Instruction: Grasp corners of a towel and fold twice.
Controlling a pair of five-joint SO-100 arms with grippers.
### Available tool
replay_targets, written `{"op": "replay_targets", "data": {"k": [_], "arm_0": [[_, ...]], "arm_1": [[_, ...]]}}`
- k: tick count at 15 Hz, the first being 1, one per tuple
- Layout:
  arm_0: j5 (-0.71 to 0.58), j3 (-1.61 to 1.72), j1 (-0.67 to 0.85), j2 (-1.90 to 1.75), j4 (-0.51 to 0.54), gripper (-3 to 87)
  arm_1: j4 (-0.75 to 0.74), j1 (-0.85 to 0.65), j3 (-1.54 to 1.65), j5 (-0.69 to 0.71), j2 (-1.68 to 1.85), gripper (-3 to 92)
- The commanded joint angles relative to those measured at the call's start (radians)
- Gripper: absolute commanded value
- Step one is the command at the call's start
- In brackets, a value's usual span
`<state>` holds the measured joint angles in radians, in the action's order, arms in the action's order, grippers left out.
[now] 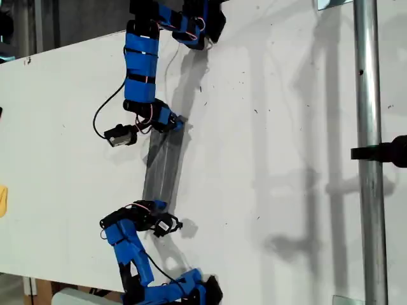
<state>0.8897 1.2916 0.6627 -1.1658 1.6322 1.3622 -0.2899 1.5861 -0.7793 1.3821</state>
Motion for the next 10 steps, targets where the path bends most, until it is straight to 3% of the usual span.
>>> {"op": "replay_targets", "data": {"k": [1, 2, 5, 10], "arm_0": [[0.021, 0.054, 0.02, 0.008, -0.058, 19.7], [0.023, 0.069, 0.051, 0.035, -0.083, 23.2], [0.052, 0.071, 0.12, 0.02, -0.044, 24.4], [0.06, 0.132, 0.127, -0.282, 0.048, 21.0]], "arm_1": [[-0.046, 0.011, -0.003, -0.023, -0.041, -0.3], [-0.067, 0.002, -0.006, -0.031, -0.069, 0.4], [-0.063, -0.054, -0.017, -0.049, -0.055, 22.5], [-0.003, -0.135, 0.149, -0.051, 0.275, 28.2]]}}
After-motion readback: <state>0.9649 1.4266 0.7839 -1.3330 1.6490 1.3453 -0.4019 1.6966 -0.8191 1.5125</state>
